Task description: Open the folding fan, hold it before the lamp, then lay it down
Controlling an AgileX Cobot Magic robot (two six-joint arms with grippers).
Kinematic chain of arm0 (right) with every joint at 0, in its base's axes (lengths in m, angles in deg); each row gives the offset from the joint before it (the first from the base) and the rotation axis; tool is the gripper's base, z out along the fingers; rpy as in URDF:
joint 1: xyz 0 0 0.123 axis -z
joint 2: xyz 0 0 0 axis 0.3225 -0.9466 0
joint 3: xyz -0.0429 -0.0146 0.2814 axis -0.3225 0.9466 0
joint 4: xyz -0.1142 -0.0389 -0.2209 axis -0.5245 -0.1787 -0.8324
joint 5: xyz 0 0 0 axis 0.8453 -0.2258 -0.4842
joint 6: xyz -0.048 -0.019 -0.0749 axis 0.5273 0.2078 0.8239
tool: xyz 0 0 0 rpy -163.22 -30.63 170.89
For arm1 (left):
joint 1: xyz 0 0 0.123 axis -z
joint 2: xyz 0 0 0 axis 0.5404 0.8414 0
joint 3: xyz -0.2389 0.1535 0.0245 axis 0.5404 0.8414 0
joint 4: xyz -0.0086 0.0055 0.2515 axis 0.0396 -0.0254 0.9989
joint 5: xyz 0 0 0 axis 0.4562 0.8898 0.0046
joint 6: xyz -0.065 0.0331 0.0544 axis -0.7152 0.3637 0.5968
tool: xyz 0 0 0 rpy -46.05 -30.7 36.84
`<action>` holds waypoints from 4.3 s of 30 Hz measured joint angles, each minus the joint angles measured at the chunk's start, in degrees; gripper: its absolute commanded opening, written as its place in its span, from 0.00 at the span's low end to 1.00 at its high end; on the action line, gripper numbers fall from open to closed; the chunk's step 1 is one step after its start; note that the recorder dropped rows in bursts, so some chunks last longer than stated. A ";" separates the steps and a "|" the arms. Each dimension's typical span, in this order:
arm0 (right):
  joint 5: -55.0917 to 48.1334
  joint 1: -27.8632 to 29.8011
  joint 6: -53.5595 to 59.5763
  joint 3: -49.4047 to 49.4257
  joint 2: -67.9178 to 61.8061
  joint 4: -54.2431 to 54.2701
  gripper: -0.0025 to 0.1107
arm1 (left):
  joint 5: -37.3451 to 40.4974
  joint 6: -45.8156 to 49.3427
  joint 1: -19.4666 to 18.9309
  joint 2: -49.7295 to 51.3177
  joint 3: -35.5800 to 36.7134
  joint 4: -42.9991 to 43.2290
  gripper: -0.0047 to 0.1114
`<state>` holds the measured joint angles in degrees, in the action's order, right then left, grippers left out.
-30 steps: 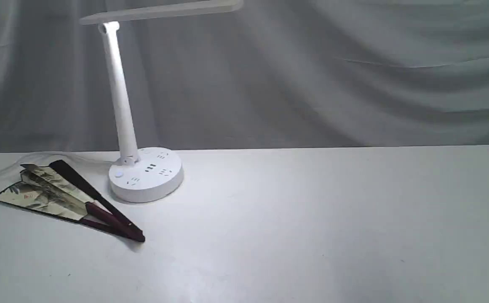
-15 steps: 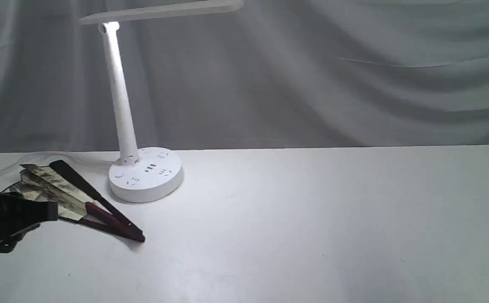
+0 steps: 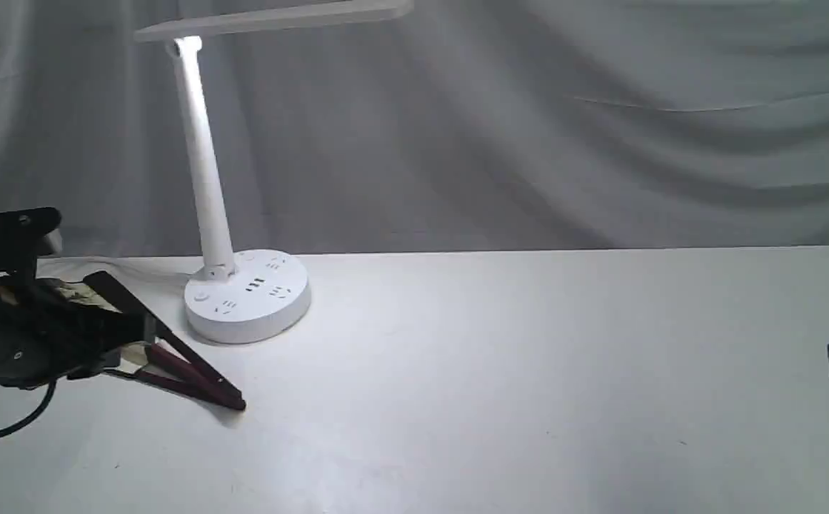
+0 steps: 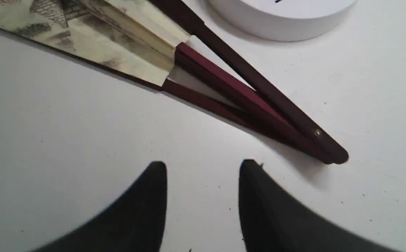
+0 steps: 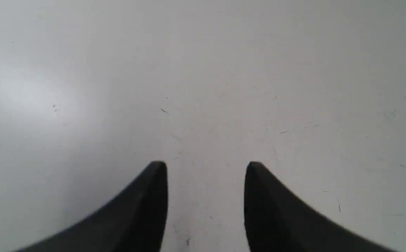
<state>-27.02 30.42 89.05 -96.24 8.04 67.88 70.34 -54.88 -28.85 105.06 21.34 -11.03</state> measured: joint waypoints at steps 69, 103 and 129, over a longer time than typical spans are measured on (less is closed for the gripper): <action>0.84 0.00 -0.06 0.00 -0.13 0.48 0.35 | 9.51 17.18 -7.54 28.91 -29.83 1.55 0.04; -2.33 0.00 20.96 -4.67 -2.05 22.14 0.35 | 10.99 26.96 -7.64 14.92 -18.02 -14.98 0.27; -16.65 -20.12 37.10 -36.65 -43.13 37.20 0.35 | 25.09 23.54 -6.81 13.70 -18.02 -20.98 0.29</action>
<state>-43.67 10.30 126.15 -132.89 -35.09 105.08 95.43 -31.34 -35.66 118.76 3.32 -32.02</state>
